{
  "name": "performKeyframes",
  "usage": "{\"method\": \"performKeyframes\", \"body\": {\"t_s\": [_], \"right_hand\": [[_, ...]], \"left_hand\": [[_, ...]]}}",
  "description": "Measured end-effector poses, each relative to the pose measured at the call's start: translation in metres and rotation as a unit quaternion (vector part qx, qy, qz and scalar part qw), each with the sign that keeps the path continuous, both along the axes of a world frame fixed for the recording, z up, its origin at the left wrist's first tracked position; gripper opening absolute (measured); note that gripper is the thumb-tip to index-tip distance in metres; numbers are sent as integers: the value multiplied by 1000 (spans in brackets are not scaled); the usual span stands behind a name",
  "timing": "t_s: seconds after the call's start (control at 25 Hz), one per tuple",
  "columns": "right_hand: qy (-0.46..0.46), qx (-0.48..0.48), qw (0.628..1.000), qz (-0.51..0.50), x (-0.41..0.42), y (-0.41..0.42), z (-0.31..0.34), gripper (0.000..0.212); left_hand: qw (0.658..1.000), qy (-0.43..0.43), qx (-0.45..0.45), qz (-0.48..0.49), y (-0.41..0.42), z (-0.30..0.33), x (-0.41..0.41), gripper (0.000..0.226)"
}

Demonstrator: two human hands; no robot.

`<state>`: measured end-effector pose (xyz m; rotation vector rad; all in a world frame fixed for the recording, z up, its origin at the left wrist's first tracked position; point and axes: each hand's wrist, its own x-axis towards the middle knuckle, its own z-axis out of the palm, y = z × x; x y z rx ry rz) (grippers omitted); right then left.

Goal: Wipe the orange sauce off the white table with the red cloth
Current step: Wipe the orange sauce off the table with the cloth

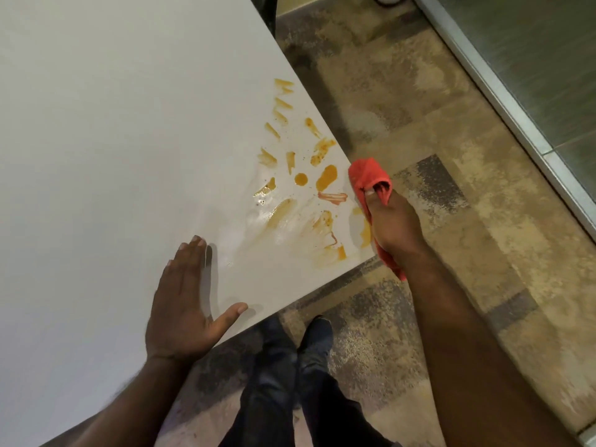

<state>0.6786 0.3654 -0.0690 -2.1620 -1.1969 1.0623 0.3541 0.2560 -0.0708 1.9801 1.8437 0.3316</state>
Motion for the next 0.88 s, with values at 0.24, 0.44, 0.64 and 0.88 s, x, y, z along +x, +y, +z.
{"method": "performKeyframes", "body": {"t_s": [0.24,0.44,0.64,0.88], "right_hand": [[23,0,999,-23,-10,15,3,37],[67,16,998,3,-26,60,9,45],[62,-17,998,-4,-4,22,7,44],[143,-60,986,-60,-1,30,9,44]], "left_hand": [[1000,3,1,-3,1,-5,-3,103],[1000,11,2,-5,1,-7,-4,102],[1000,2,-19,8,3,4,2,103],[994,-100,36,38,44,18,0,93]]}}
